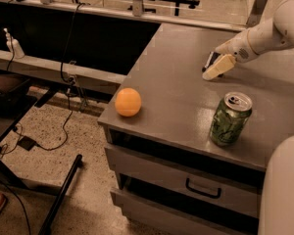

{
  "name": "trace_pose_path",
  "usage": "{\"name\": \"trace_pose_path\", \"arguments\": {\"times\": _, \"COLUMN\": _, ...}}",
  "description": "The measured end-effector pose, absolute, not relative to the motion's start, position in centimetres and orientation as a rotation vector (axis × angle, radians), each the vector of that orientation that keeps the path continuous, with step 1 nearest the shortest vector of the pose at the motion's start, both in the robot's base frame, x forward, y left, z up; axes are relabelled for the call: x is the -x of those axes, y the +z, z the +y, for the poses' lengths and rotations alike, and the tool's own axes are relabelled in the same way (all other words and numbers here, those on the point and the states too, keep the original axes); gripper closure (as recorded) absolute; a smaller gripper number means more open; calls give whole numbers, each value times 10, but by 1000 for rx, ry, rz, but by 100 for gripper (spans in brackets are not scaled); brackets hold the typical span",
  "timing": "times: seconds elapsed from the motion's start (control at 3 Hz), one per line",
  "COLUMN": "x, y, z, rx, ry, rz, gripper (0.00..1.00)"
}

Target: Move rxbar blueberry near orange

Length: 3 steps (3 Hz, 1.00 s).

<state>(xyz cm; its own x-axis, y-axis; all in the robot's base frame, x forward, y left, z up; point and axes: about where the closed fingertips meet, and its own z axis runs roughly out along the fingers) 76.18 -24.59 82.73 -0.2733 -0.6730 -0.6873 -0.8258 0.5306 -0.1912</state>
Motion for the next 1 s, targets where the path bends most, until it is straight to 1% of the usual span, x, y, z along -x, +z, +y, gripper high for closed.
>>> {"name": "trace_pose_path", "arguments": {"times": 0.67, "x": -762, "y": 832, "z": -246, "rx": 1213, "ry": 263, "rz": 2027, "gripper": 77}}
{"name": "trace_pose_path", "arguments": {"times": 1.0, "x": -762, "y": 832, "z": -246, "rx": 1213, "ry": 263, "rz": 2027, "gripper": 99}}
